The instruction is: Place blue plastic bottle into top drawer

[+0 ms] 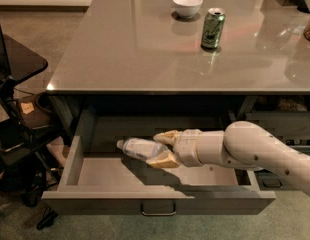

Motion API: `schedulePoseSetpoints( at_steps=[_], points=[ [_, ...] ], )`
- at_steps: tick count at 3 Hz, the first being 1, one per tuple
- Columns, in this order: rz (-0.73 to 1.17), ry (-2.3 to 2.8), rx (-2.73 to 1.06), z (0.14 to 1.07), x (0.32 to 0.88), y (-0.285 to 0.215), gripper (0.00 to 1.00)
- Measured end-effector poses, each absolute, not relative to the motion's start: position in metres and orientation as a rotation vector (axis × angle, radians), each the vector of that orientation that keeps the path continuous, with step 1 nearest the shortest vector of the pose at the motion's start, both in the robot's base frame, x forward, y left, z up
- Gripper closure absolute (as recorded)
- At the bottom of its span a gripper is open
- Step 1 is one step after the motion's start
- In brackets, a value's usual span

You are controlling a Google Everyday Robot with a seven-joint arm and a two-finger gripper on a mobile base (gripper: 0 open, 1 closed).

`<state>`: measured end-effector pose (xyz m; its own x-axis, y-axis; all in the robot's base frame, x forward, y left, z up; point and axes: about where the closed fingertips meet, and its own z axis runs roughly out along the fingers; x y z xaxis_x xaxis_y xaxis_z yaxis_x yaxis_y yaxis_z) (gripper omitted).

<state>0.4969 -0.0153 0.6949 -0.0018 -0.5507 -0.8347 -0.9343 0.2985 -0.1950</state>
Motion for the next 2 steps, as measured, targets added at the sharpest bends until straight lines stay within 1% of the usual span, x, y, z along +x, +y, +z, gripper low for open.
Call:
schedulePoseSetpoints(
  at_steps=[1, 2],
  points=[
    [0.538, 1.672, -1.368, 0.6949, 0.4969, -0.0152, 0.00],
    [0.538, 1.672, -1.368, 0.6949, 0.4969, -0.0152, 0.00]
  ],
)
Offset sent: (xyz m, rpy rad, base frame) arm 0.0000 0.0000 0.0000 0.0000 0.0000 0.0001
